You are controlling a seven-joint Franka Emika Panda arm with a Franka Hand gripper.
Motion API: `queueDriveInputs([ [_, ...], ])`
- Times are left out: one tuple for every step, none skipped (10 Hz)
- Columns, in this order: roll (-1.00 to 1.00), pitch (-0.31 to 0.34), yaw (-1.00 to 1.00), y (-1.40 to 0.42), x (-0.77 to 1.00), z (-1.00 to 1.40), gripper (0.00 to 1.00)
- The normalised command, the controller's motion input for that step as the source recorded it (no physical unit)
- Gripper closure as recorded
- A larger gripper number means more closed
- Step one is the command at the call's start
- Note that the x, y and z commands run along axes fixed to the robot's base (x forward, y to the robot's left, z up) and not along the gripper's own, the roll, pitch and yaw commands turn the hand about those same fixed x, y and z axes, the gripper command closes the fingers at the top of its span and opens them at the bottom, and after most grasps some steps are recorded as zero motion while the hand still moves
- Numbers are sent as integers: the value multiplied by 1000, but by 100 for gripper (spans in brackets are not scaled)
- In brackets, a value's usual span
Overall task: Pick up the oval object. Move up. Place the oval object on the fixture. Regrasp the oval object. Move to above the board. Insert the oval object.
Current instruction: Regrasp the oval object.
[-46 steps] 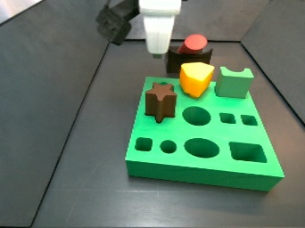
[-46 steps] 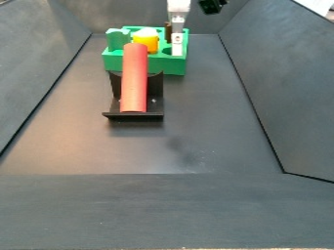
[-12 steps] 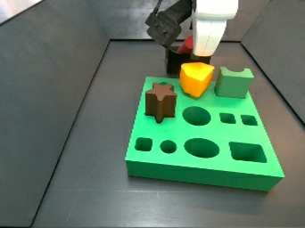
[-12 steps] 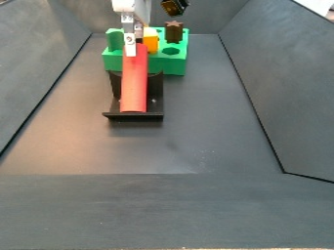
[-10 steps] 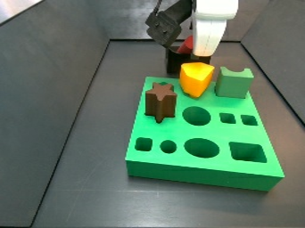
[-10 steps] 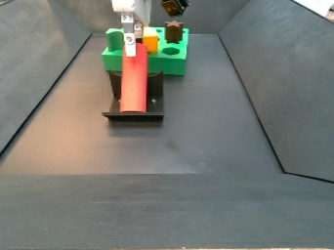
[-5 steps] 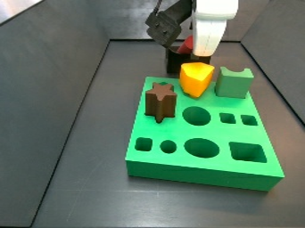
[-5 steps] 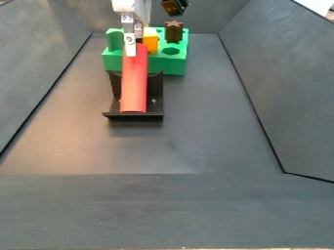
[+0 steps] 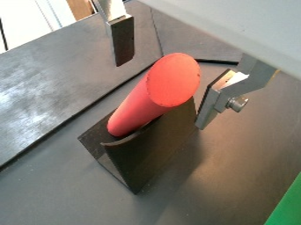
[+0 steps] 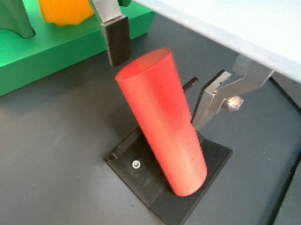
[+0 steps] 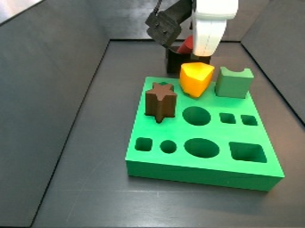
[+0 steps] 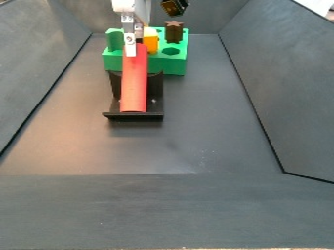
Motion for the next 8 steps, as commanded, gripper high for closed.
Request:
queueDriveInputs([
  [-37, 214, 57, -11, 88, -1, 0],
  [-37, 214, 57, -11, 88, -1, 0],
  [-37, 214, 57, -11, 88, -1, 0],
  [-37, 214, 57, -11, 88, -1, 0],
  [-37, 214, 57, -11, 88, -1, 0],
  [-37, 214, 57, -11, 88, -1, 0],
  [-37, 214, 57, -11, 88, -1, 0],
  [-37, 214, 57, -11, 88, -1, 0],
])
